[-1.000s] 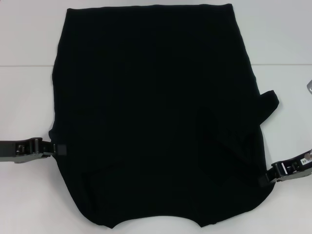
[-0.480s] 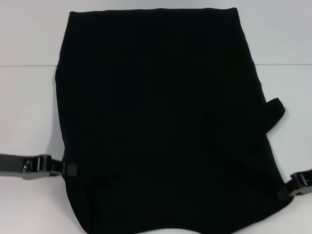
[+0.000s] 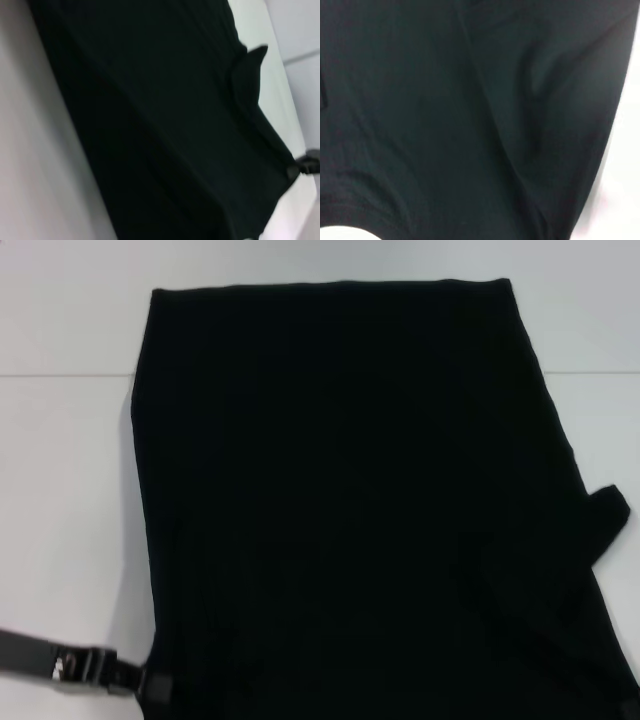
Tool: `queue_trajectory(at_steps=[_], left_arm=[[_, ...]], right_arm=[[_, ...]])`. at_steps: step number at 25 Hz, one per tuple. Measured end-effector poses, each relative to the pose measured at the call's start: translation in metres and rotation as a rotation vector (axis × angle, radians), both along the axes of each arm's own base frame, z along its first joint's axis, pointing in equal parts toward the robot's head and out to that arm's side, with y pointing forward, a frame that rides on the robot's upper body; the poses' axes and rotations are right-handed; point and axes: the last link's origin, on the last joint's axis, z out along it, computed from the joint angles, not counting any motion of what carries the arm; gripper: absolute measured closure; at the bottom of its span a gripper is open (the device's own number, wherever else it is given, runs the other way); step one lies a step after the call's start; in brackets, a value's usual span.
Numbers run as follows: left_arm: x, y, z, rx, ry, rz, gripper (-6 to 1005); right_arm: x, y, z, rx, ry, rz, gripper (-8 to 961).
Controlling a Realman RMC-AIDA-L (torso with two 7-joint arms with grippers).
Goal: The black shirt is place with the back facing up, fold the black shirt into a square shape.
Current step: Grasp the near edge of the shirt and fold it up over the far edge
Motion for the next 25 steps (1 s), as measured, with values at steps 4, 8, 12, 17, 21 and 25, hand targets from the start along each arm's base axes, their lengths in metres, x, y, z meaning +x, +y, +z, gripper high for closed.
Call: queue_trajectory(at_steps=[4, 8, 12, 17, 21, 25], left_arm=[[-0.001, -0.010, -0.005, -0.052, 0.010, 0.004, 968], [0.001, -0.010, -0.003, -0.066, 0.012, -0.001, 968], [0.004, -0.001, -0.002, -0.051, 0.025, -0.015, 968], [0.014, 0.023, 0.001, 0.031, 0.023, -0.018, 967], [0.022, 0.050, 0.004, 0.117, 0.046, 0.012, 967], [0.033, 0.089, 0.003, 0.233, 0.094, 0.054, 967]], right_arm=[[0.010, -0.011, 0.000, 0.000, 0.001, -0.037, 880], [0.013, -0.014, 0.001, 0.004, 0.010, -0.043, 880], [0.008, -0.008, 0.001, 0.016, 0.020, -0.020, 879], [-0.004, 0.009, 0.008, 0.084, 0.077, 0.031, 879], [-0.009, 0.031, 0.026, 0.200, 0.100, 0.057, 878], [-0.019, 0.061, 0.046, 0.333, 0.117, 0.102, 878]])
